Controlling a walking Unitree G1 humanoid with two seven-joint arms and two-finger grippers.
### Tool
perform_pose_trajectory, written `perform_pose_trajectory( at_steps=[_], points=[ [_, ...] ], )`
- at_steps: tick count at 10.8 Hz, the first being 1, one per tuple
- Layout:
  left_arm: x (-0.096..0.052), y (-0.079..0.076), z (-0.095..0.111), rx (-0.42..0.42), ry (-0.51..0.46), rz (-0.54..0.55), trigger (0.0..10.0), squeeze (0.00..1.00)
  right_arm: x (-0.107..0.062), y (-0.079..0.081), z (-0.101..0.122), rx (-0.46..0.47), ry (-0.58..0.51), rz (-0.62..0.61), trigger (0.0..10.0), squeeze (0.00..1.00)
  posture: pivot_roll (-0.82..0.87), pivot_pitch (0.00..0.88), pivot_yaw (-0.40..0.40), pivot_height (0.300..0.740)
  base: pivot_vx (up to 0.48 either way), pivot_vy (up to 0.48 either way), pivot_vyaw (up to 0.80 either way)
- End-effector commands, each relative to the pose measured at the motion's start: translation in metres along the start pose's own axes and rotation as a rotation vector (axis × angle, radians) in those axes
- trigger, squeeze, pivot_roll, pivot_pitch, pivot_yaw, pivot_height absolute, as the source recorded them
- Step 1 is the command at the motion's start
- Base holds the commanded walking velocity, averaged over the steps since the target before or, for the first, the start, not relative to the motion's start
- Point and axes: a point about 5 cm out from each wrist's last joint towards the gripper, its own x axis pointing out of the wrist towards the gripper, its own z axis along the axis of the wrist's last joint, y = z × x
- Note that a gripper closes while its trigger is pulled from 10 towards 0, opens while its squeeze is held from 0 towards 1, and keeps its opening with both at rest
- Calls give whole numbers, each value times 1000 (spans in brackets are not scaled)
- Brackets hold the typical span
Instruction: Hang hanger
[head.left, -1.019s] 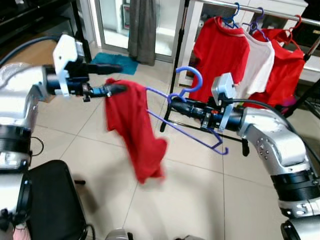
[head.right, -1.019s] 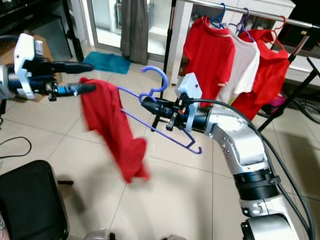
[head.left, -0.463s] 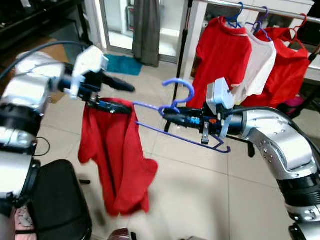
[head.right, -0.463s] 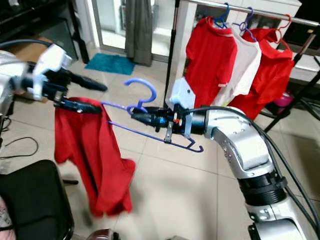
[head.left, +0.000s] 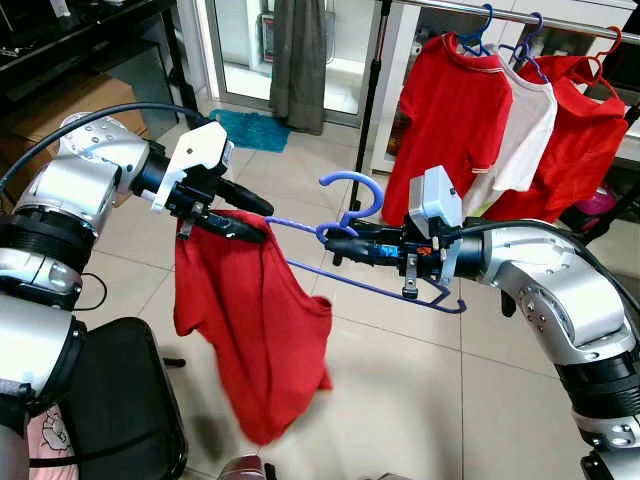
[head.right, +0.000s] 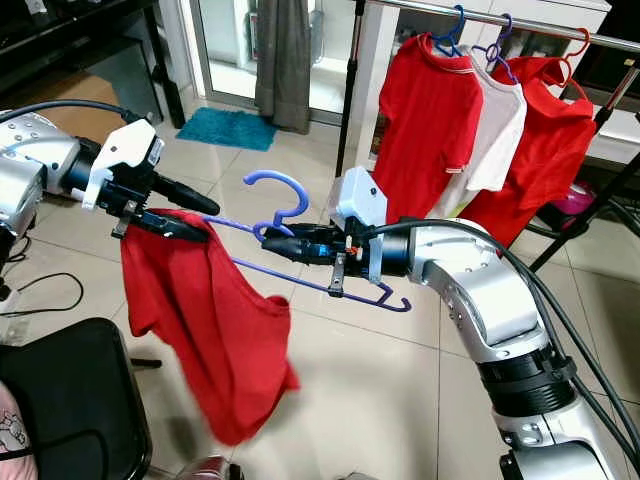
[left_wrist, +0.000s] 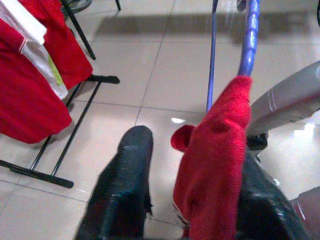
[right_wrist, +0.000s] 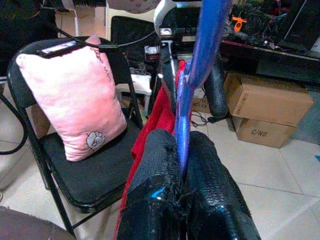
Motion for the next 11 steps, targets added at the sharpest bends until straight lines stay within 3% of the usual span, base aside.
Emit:
perform_pose_trajectory(
  at_steps=[1, 5, 7, 8, 9, 10, 11],
  points=[
    [-1, 1, -3, -2, 28, -5, 0, 0, 0, 2, 15, -55, -37, 29, 10000, 0, -73, 0, 4, 740, 0, 0, 0],
    [3, -5, -11, -10, 46, -42, 0, 0, 2, -2, 17, -52, -42, 32, 10000, 0, -69, 0, -10, 740, 0, 0, 0],
    [5, -5, -3, -26, -10, -44, 0, 0, 3, -3, 17, -36, -47, 31, 10000, 0, -65, 0, -13, 740, 0, 0, 0],
    [4, -5, 1, -31, -27, -43, 0, 0, 3, -3, 17, -10, -53, 32, 10000, 75, -65, 0, -13, 740, 0, 0, 0],
    [1, -4, 5, -44, -48, -36, 0, 0, 2, -3, 17, -2, -54, 31, 10000, 475, -63, 0, -15, 740, 0, 0, 0],
    [-1, -4, 7, -58, -61, -31, 0, 0, 2, -4, 17, 3, -54, 30, 10000, 1000, -63, 0, -14, 740, 0, 0, 0],
    [-6, -5, 7, -86, -70, -20, 0, 0, 0, -6, 15, 10, -51, 15, 10000, 1000, -61, 0, -13, 740, 0, 0, 0]
  ],
)
